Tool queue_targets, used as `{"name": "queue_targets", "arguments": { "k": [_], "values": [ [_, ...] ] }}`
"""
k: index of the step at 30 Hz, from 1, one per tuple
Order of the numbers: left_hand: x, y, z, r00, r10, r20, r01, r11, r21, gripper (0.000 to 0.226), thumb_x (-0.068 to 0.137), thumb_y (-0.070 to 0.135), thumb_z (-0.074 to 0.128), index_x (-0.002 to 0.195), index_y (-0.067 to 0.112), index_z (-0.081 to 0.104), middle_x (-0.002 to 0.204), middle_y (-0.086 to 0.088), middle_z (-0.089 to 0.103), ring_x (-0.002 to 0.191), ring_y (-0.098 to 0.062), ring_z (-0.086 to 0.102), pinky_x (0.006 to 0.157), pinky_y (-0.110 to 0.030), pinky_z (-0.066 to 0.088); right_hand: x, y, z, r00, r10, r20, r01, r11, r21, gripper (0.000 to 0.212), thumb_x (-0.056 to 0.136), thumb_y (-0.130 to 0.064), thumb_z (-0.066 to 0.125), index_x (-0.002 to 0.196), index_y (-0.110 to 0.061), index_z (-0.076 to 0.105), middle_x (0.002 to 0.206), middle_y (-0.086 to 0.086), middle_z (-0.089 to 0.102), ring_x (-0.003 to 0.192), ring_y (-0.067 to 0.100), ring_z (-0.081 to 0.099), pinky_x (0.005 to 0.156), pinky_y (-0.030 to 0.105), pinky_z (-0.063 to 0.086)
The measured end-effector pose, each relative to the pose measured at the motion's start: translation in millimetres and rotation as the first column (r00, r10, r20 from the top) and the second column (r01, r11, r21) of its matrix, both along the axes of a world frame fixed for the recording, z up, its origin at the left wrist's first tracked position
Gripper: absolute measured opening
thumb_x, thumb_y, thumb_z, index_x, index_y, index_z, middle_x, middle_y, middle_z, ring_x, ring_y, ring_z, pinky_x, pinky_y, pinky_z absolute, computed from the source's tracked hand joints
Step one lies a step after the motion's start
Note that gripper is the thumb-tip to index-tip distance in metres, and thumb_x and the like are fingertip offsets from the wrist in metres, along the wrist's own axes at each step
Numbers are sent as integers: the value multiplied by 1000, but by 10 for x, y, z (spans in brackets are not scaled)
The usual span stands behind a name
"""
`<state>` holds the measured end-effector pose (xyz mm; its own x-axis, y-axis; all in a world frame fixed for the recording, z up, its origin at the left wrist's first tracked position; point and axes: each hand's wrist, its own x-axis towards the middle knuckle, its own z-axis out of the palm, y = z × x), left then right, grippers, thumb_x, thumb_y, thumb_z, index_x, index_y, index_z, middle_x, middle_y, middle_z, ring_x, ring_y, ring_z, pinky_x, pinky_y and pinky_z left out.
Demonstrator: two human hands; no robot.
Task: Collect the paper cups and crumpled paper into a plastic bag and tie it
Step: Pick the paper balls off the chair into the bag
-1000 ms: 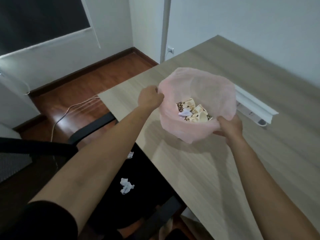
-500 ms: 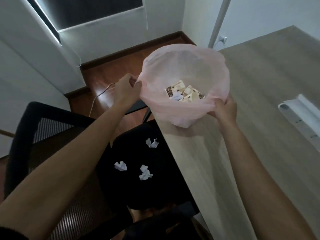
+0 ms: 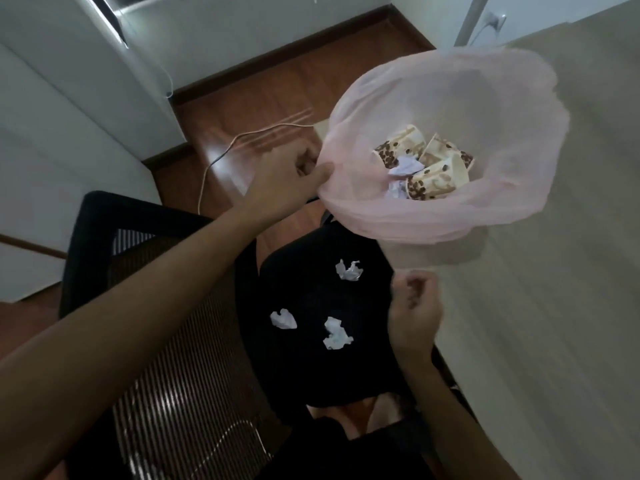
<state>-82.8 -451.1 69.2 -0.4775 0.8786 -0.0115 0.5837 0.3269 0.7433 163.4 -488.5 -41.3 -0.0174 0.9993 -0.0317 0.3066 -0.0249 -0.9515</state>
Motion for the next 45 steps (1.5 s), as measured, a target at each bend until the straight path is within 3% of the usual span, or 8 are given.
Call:
{"name": "queue_targets", "arguments": {
  "k": [6,9,14,22,27,32,40,45],
  "values": [
    [-83,-49,-127,992,-98,81,96,995,25,20,88,37,65,89,17,66,81,1,73,63,-10,64,59,-36,57,-860,-497,-1422,647,708,283,-554,692,-464,34,90,-31,64,120,-18,58,106,-1,56,99,17,61,84,28,49],
    [-116,-94,-178,983,-135,126,134,991,20,18,89,36,66,91,18,66,82,0,73,71,-17,68,62,-38,57,-1141,-614,-1899,450,835,318,-587,545,-600,55,90,-33,63,141,-23,44,132,9,50,118,28,55,97,37,48],
    [-149,-148,-196,966,-180,188,174,984,46,20,90,34,67,92,14,66,78,1,74,65,-14,68,58,-33,58,-1486,-754,-2392,300,835,462,-592,542,-596,59,93,-29,60,147,-31,37,137,8,45,117,32,52,94,42,49],
    [-174,-211,-221,952,-196,233,180,980,89,21,90,35,67,93,14,69,74,2,73,64,-14,68,62,-34,58,-1656,-899,-2681,454,698,554,-532,711,-460,22,94,-27,58,113,-16,57,109,9,60,94,26,62,77,37,55],
    [-142,-181,-201,950,-191,246,169,980,108,18,90,34,67,91,15,67,75,1,72,65,-19,69,63,-42,59,-1421,-797,-2173,732,563,384,-412,815,-408,31,89,-43,61,110,-20,63,99,2,59,84,14,60,72,26,50],
    [-119,-196,-143,952,-185,243,160,980,118,17,89,34,68,87,18,67,72,2,71,66,-23,68,63,-49,58,-1008,-549,-1115,921,361,143,-328,921,-211,31,80,-25,77,110,-23,68,98,-6,61,82,7,65,72,28,57],
    [-103,-215,-15,965,-152,214,125,983,133,13,89,35,68,83,23,67,71,6,70,68,-24,68,64,-49,57,-482,-57,1131,994,103,42,-112,933,341,40,78,-19,81,116,-16,67,107,2,67,90,17,69,75,33,57],
    [-64,-241,-27,959,-164,231,139,983,123,16,85,42,66,81,27,66,71,5,69,69,-25,68,64,-53,57,-578,761,1430,971,30,238,-103,948,300,72,70,-50,82,134,-31,56,119,-6,58,102,10,64,84,30,58]
  ]
}}
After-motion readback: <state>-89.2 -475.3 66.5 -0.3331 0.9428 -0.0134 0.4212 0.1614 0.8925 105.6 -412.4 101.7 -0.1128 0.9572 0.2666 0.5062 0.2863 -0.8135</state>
